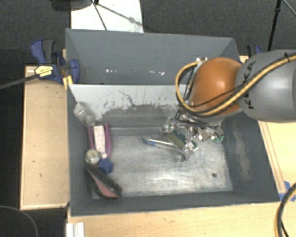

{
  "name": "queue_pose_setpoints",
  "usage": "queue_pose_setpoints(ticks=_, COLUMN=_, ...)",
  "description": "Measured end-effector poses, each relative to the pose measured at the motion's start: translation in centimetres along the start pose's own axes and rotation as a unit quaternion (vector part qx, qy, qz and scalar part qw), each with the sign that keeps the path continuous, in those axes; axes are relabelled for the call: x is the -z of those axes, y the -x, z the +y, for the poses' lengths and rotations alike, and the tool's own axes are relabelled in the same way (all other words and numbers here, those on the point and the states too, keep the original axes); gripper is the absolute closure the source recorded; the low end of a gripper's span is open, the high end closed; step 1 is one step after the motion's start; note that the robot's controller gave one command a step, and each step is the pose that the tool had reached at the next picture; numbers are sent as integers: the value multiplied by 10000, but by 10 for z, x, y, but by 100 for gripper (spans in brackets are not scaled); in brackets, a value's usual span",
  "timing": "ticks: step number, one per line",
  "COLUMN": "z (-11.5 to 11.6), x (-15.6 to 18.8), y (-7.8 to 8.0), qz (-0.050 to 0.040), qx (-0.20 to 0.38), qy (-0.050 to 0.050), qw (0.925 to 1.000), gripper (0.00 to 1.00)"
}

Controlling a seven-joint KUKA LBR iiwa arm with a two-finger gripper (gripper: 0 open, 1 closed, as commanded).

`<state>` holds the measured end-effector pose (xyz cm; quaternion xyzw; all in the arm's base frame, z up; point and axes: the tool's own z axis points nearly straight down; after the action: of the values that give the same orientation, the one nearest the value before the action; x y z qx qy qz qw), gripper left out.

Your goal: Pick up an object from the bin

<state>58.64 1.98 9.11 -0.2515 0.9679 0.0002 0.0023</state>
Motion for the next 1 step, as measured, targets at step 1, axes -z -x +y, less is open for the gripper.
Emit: queue_pose_setpoints(ticks=1, z=-1, x=0, y=1, qz=-6, qx=-9, qy=-2, qw=10000, gripper=100)
